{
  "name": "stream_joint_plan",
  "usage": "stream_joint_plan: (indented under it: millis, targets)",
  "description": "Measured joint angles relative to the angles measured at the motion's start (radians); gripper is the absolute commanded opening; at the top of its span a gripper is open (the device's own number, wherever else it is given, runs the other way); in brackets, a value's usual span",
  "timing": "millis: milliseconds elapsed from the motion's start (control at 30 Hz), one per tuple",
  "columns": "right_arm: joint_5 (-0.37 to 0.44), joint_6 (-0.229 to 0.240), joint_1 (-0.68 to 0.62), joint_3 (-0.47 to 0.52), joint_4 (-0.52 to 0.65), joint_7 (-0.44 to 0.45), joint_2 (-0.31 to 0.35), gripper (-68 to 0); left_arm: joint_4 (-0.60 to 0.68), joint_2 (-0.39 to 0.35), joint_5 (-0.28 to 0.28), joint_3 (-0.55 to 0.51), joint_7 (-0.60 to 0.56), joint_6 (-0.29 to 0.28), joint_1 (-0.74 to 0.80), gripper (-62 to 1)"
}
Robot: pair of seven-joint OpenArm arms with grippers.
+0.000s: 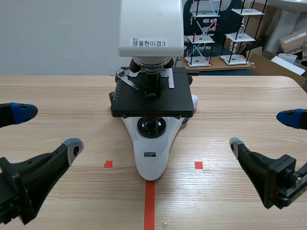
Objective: Point at the revolving nosepiece
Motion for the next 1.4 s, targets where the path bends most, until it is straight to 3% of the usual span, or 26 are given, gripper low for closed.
stream_joint_plan:
  millis: [733,900,1233,1400]
  targets:
    - [0.040,0.003,0.000,0.000,0.000,0.035,0.000,-3.5,0.000,0.000,0.000,0.000,0.004,0.000,0.000,1.4]
    - [0.033,0.003,0.000,0.000,0.000,0.040,0.000,-18.6,0.000,0.000,0.000,0.000,0.004,0.000,0.000,1.4]
    - [0.006,0.006,0.059,-0.027,0.000,0.109,0.000,-65.2,0.000,0.000,0.000,0.000,0.004,0.000,0.000,1.4]
    - [-0.047,0.008,0.165,-0.116,0.000,0.109,0.000,-66.5,0.000,0.000,0.000,0.000,0.004,0.000,0.000,1.4]
